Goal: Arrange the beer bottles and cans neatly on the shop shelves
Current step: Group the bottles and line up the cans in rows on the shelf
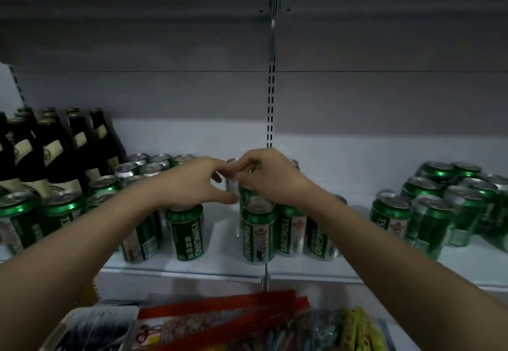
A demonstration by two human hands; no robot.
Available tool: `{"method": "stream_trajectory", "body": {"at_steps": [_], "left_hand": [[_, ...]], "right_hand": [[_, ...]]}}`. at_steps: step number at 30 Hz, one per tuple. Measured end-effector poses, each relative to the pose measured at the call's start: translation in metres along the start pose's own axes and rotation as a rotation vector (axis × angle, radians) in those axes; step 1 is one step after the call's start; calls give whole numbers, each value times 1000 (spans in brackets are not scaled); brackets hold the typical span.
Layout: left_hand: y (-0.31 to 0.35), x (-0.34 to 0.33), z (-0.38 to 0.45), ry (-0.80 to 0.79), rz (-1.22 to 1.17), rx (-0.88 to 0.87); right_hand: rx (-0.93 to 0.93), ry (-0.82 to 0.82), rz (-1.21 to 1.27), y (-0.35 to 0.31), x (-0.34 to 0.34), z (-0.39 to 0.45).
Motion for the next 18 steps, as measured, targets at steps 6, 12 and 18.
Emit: {"method": "stream_trajectory", "body": {"at_steps": [6, 12, 18], "left_hand": [[33, -45, 17, -147, -66, -58], [34, -44, 21, -40, -85, -90], [10, -34, 13, -37, -98, -49]], "right_hand": [[-145, -327, -224, 22, -4, -36], [-94, -253, -364, 17, -26, -47], [-60, -124, -352, 7, -48, -39]]}}
Point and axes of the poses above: each hand's wrist, its own z-axis towards the middle knuckle, its own x-axis out of the back of the hand, y = z × x, the point moved 9 cm from there along z, towards the middle knuckle, and after that the axes turned 12 degrees about -y, right-handed, at the moved point
